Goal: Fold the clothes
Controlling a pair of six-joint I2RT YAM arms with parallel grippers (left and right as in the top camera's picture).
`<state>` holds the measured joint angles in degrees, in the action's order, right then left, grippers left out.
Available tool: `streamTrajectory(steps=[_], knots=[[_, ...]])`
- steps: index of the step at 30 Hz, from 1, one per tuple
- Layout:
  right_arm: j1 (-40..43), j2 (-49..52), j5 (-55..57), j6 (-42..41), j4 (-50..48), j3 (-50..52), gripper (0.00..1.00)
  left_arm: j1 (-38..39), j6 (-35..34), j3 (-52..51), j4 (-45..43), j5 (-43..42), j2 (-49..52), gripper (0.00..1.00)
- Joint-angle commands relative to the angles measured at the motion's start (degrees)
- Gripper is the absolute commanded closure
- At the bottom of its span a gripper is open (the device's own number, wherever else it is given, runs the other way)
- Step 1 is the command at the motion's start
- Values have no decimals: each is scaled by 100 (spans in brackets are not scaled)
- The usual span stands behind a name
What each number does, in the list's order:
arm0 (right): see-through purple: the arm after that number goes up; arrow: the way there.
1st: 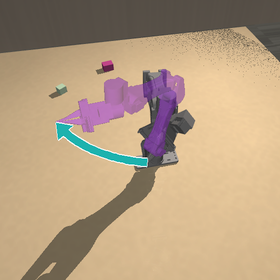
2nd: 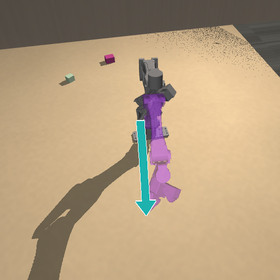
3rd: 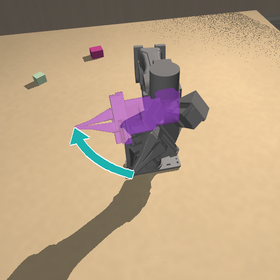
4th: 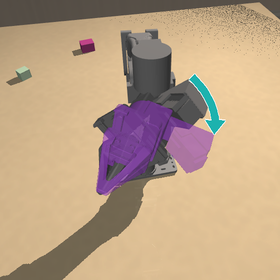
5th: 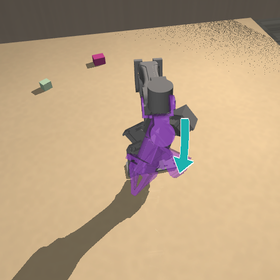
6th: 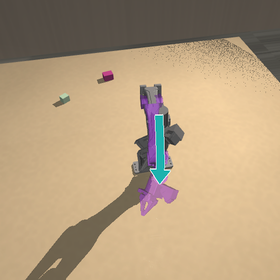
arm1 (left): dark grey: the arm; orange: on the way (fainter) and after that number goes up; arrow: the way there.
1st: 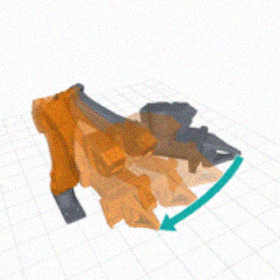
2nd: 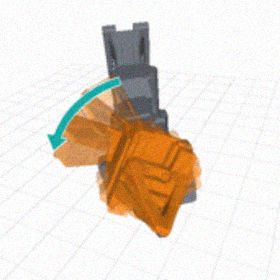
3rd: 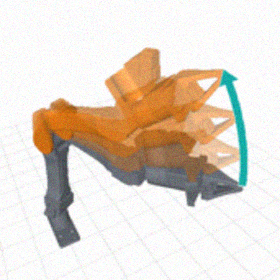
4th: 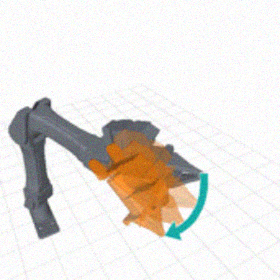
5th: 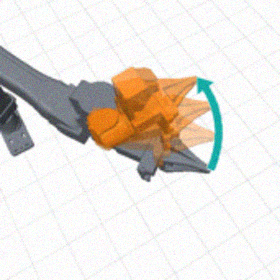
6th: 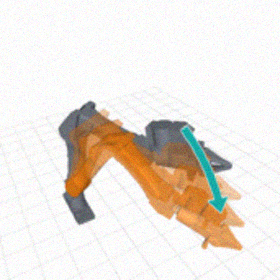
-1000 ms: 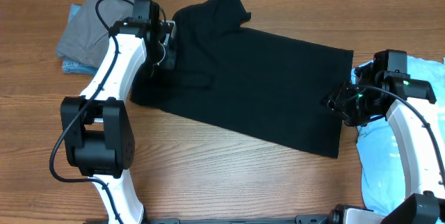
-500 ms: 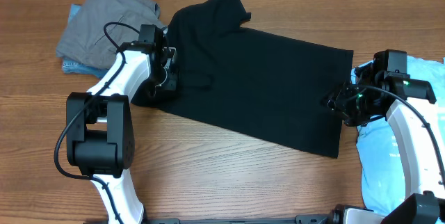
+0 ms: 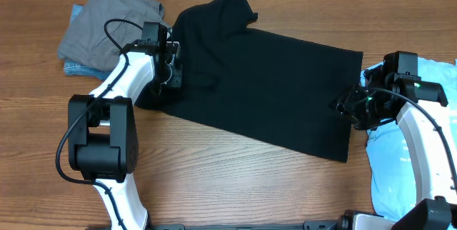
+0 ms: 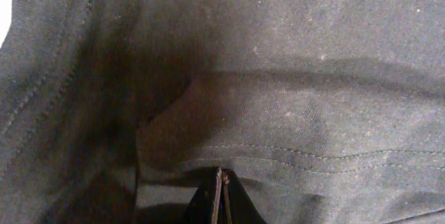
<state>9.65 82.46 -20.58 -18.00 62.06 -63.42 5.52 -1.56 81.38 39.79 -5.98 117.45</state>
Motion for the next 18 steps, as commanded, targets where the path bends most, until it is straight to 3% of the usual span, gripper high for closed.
streamTrajectory(steps=[1,3,4,5,8,12,18], knots=[[-33,7,-7,26,-22,-76,51,0,-13,175,44,20,17,96],[-33,7,-7,26,-15,-76,51,2,-13,249,149,24,17,96],[-33,7,-7,26,0,-76,51,0,-15,256,221,68,17,91],[-33,7,-7,26,20,-76,51,0,-20,249,337,214,20,68],[-33,7,-7,26,22,-76,51,-4,-17,179,321,540,22,55],[-33,7,-4,28,22,-76,51,-46,-107,81,98,590,55,54],[-33,7,-7,26,22,-76,51,-48,-166,76,-46,358,236,64]])
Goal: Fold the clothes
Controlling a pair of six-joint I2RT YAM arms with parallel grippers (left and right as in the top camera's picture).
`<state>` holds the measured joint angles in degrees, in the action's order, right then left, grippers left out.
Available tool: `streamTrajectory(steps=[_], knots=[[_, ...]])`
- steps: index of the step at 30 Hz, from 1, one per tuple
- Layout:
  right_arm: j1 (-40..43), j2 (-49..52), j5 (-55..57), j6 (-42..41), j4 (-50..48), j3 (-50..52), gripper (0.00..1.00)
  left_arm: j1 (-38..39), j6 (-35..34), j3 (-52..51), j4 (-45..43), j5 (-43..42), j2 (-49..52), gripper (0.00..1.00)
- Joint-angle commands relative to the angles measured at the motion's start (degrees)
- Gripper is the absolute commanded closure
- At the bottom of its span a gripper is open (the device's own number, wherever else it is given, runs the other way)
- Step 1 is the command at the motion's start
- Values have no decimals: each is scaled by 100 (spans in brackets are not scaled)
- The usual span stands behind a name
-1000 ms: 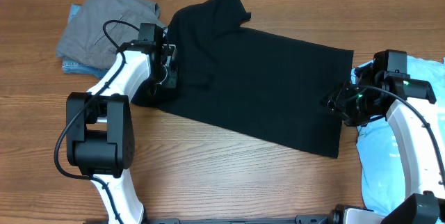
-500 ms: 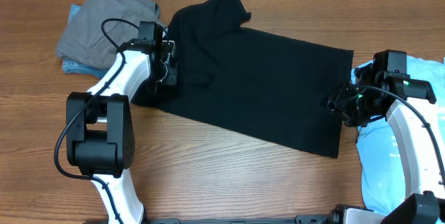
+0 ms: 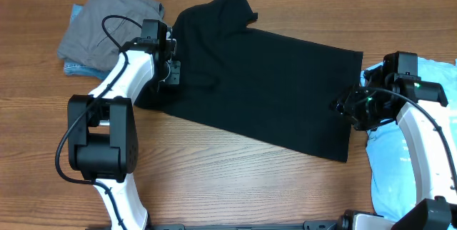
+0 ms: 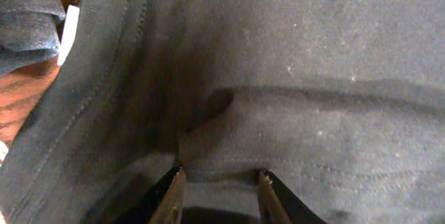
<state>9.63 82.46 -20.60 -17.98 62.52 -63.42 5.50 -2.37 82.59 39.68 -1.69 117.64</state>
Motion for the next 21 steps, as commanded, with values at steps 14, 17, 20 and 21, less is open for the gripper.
streamTrajectory(steps=[14,17,20,21], knots=[[-31,7,-4,24,22,-76,51,-46,-59,538,415,-243,201,96],[-31,7,-2,24,15,-76,51,-44,-37,992,693,-243,190,96],[-31,7,-2,24,11,-76,51,-9,-42,1255,743,-289,190,96],[-31,7,-2,24,0,-76,51,11,-44,1314,730,-286,190,96]])
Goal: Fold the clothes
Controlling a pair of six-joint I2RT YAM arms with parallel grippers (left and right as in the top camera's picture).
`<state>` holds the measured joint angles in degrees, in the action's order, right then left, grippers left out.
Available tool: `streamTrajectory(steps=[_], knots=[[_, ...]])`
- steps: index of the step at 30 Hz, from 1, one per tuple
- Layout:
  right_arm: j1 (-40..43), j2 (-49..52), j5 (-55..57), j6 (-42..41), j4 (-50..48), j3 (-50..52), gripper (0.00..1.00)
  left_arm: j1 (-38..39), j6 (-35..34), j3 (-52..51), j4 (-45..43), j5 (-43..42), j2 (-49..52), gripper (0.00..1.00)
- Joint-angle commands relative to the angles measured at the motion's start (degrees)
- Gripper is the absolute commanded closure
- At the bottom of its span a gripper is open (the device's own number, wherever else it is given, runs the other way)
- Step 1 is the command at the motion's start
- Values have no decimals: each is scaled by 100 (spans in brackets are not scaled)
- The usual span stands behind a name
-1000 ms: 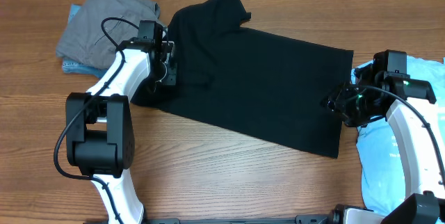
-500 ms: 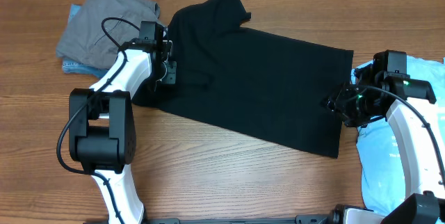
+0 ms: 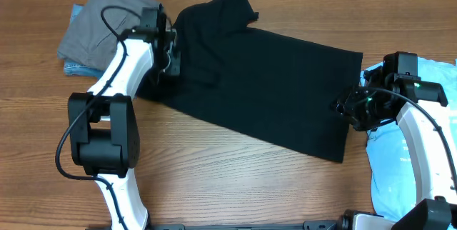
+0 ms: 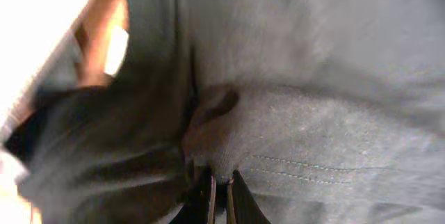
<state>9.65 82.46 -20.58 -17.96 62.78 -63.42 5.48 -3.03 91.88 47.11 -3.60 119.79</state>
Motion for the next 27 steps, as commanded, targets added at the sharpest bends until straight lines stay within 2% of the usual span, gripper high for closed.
streamTrajectory(steps=[1,13,20,21,23,27], knots=[[-33,7,-4,22,-33,-76,51,35,22,398,-68,-94,-24,96],[-33,9,52,22,-57,-76,51,146,26,396,-46,-44,-22,92],[-33,9,210,20,-52,-72,50,140,26,396,-63,-44,-22,71],[-33,9,210,20,-52,-72,51,140,26,396,-85,-44,-22,75],[-33,9,212,20,-52,-72,51,140,48,396,-133,-46,-17,93],[-33,9,212,20,-59,-72,51,140,50,389,-260,-44,-17,96]])
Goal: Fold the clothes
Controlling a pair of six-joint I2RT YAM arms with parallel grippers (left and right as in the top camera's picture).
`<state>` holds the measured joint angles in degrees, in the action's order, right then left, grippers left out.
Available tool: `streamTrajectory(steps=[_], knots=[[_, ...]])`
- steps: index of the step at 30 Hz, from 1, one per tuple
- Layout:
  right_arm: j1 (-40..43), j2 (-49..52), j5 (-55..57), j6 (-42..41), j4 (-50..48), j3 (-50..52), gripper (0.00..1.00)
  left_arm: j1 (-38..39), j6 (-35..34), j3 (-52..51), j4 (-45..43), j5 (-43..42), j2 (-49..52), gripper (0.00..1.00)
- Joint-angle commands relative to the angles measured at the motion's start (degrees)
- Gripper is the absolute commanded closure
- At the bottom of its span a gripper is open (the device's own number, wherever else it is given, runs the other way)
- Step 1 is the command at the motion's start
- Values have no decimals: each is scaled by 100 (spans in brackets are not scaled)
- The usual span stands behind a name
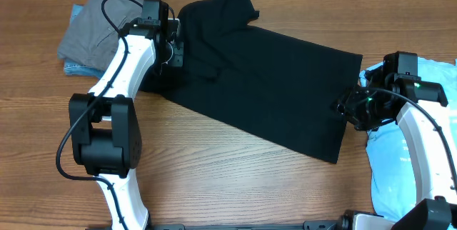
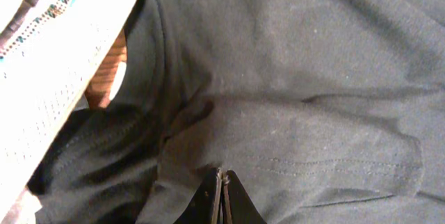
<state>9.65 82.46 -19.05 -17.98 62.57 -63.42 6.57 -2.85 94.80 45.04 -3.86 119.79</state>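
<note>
A black T-shirt (image 1: 264, 80) lies spread flat on the wooden table (image 1: 214, 180), running from the back left to the right. At its left end, by a sleeve, my left gripper (image 1: 173, 50) rests on the cloth. In the left wrist view its jaws (image 2: 221, 177) are pressed together on a fold of the black fabric (image 2: 313, 113) just before a stitched hem. My right gripper (image 1: 350, 108) sits at the shirt's right edge; its jaws do not show clearly.
A folded grey garment (image 1: 107, 19) lies at the back left on something blue (image 1: 71, 66), just behind the left arm. A light blue garment (image 1: 414, 158) lies along the right edge under the right arm. Pale knit cloth (image 2: 55, 64) fills the left wrist view's upper left.
The left gripper's jaws had a narrow gap and are now fully shut on the shirt. It sits slightly further back, and the shirt's near right corner has shifted left.
First the left gripper was shut on the shirt near its left edge. Then it stood open over the cloth. Then it was further back, almost shut on a fold. Now it is shut and the shirt has shifted toward the back left. The right arm stayed put.
</note>
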Motion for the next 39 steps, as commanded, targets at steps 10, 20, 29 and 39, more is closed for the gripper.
streamTrajectory(steps=[10,20,29,39], knots=[[-33,9,59,24,-46,-72,51,-2,140,44,7,586,107,48],[-33,9,57,22,-48,-72,51,-24,136,48,-87,365,367,87],[-33,9,59,24,-55,-72,51,-17,114,649,55,-87,269,96],[-33,9,57,22,-146,-72,50,-7,-146,719,-734,-562,273,59]])
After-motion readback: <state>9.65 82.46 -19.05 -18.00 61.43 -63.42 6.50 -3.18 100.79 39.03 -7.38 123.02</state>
